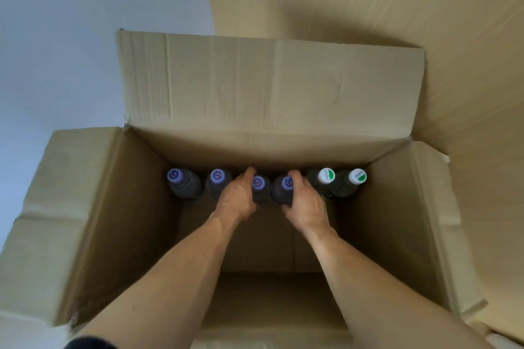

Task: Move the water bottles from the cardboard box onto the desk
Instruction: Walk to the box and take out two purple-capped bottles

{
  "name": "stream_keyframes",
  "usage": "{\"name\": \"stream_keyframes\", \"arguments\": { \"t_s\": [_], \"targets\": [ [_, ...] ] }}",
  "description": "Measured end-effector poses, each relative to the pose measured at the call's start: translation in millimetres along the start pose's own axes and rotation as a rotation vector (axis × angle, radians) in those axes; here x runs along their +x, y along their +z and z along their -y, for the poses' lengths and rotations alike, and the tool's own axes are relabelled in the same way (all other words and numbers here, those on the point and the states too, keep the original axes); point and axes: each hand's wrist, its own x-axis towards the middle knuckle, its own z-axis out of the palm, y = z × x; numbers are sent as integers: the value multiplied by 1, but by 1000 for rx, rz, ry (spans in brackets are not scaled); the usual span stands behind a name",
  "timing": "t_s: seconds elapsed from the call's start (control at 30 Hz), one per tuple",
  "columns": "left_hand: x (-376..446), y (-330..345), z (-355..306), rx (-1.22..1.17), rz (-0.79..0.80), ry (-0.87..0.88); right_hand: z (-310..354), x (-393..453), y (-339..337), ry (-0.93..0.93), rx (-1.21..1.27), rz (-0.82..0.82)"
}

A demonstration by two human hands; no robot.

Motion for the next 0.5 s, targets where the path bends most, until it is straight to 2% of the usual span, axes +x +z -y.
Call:
{"name": "stream_keyframes", "arguments": {
  "t_s": [0.37,0.5],
  "targets": [
    [14,17,4,27,-85,46,-14,9,12,3,-37,15],
    [17,25,11,-7,-75,53,-20,13,17,-13,-32,85]
  ]
}}
